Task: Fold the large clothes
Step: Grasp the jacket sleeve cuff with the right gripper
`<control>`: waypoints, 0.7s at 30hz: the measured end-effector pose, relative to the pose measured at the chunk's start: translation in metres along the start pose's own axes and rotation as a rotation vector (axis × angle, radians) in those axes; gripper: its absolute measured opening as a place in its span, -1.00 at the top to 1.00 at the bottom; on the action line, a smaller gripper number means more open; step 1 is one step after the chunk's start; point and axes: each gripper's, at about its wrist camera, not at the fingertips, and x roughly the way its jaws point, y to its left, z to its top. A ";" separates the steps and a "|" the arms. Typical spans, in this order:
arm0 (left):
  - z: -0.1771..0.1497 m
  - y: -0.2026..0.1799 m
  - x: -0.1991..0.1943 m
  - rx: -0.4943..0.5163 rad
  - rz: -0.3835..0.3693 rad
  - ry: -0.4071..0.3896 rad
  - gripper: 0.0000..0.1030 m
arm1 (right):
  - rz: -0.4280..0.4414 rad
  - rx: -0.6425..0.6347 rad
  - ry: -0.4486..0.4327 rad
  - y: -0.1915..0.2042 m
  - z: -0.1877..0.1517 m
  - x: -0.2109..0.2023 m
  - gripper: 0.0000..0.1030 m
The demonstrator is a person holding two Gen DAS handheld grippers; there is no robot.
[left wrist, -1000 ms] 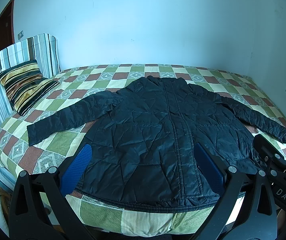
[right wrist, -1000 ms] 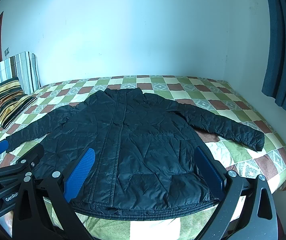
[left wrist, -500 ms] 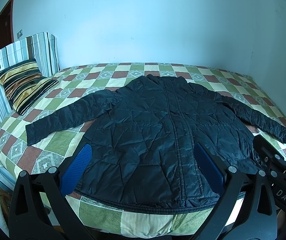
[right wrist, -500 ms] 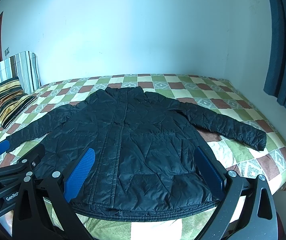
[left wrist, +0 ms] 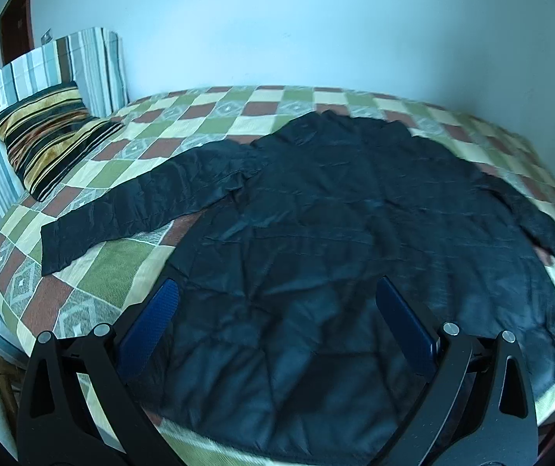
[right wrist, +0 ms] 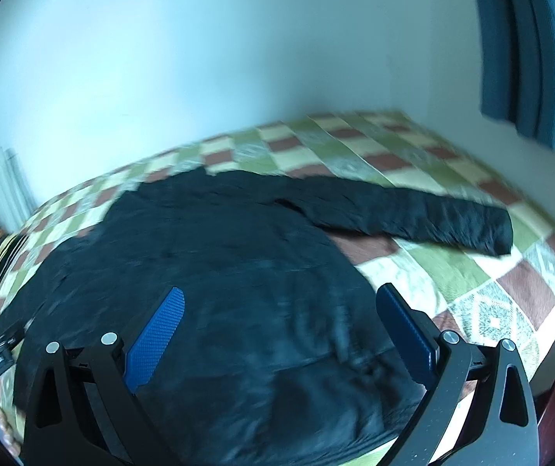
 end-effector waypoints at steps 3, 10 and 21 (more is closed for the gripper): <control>0.008 0.012 0.025 -0.017 0.063 0.018 -0.96 | -0.056 0.112 0.043 -0.053 0.016 0.027 -0.91; 0.012 0.036 0.071 -0.055 0.166 0.089 -0.96 | -0.232 0.377 0.041 -0.184 0.033 0.062 -0.90; 0.013 0.060 0.099 -0.103 0.271 0.138 -0.96 | -0.277 0.713 0.070 -0.304 0.023 0.101 -0.43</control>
